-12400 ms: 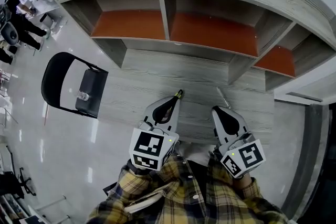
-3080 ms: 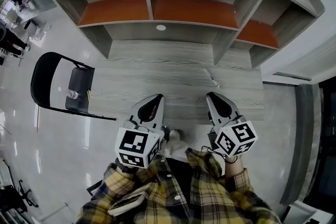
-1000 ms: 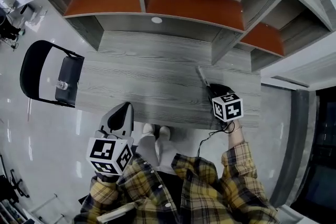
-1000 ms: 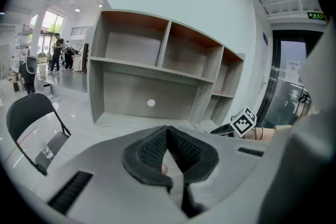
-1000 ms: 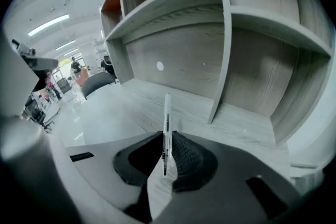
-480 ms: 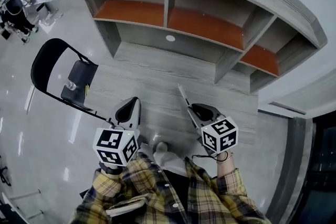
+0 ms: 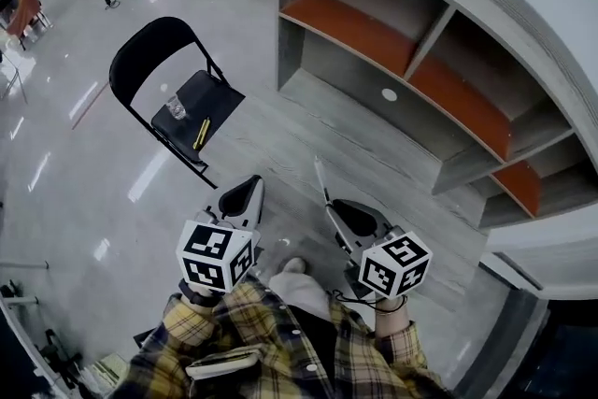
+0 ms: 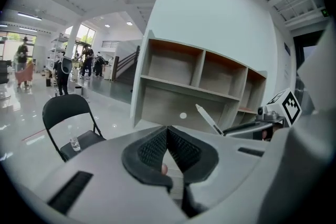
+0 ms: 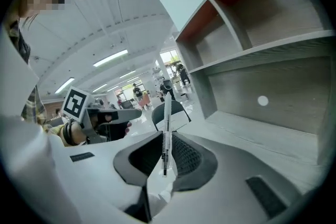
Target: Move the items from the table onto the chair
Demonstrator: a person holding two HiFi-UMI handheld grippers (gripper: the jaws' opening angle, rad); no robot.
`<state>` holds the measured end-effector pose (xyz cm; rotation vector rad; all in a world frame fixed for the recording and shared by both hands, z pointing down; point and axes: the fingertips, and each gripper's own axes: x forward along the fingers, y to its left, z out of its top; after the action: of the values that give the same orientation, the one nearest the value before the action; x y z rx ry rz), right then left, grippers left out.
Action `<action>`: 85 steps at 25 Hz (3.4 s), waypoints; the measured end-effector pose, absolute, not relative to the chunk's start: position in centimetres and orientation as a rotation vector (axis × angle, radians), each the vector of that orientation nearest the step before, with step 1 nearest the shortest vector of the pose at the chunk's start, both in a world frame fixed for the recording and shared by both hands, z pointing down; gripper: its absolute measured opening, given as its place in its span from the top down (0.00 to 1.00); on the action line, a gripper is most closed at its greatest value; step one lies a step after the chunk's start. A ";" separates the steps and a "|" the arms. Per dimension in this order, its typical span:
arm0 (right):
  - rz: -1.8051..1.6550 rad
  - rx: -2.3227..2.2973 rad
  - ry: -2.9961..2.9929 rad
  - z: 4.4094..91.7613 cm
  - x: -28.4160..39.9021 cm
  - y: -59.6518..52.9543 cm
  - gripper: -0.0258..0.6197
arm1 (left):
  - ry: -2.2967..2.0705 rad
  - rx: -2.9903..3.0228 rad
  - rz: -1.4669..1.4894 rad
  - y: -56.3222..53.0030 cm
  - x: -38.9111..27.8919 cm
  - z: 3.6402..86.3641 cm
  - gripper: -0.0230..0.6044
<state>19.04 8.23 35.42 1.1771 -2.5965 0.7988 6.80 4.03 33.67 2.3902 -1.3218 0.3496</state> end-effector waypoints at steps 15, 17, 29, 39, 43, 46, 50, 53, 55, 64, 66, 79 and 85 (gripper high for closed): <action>0.817 0.992 -2.532 37.3 -3.2 -3.4 0.86 | -1.304 2.226 0.373 -8.1 -13.3 38.7 0.96; 0.864 1.006 -2.509 38.3 -6.5 -5.4 0.86 | -1.277 2.226 0.401 -10.4 -16.2 39.4 0.96; 1.067 1.099 -2.410 51.8 -22.1 -20.1 0.86 | -1.277 2.151 0.522 -21.6 -30.7 51.0 0.96; 1.200 1.198 -2.207 68.3 -28.8 -25.8 0.86 | -1.263 1.999 0.573 -23.2 -35.9 63.4 0.96; 1.250 1.244 -2.058 76.1 -29.6 -26.4 0.86 | -1.237 1.974 0.620 -23.1 -36.9 67.7 0.96; 1.285 1.269 -1.939 81.4 -29.9 -27.0 0.86 | -1.218 1.952 0.639 -22.6 -37.8 70.3 0.96; 1.358 1.331 -1.816 86.4 -30.0 -28.6 0.86 | -1.210 1.924 0.650 -22.3 -38.8 72.4 0.96; 1.354 1.349 -1.718 89.2 -29.5 -28.9 0.86 | -1.202 1.899 0.642 -22.1 -39.1 73.2 0.96; 1.322 1.334 -1.678 90.6 -29.1 -28.7 0.86 | -1.197 1.897 0.641 -22.1 -39.0 73.6 0.96; 1.239 1.294 -1.633 92.2 -28.9 -28.2 0.86 | -1.209 1.885 0.623 -22.8 -39.2 74.4 0.96; 1.251 1.310 -1.645 91.5 -28.7 -28.2 0.86 | -1.204 1.895 0.626 -22.7 -38.8 74.1 0.96; 1.281 1.325 -2.010 73.4 -30.4 -29.2 0.86 | -1.244 2.003 0.585 -24.3 -36.9 64.1 0.96; 1.309 1.337 -2.242 60.4 -30.7 -27.1 0.86 | -1.262 2.091 0.547 -23.8 -35.8 55.5 0.96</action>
<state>-30.68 -27.10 60.35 1.3369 -2.2422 1.3090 -35.81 -23.76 55.45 2.0906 -1.2622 0.5472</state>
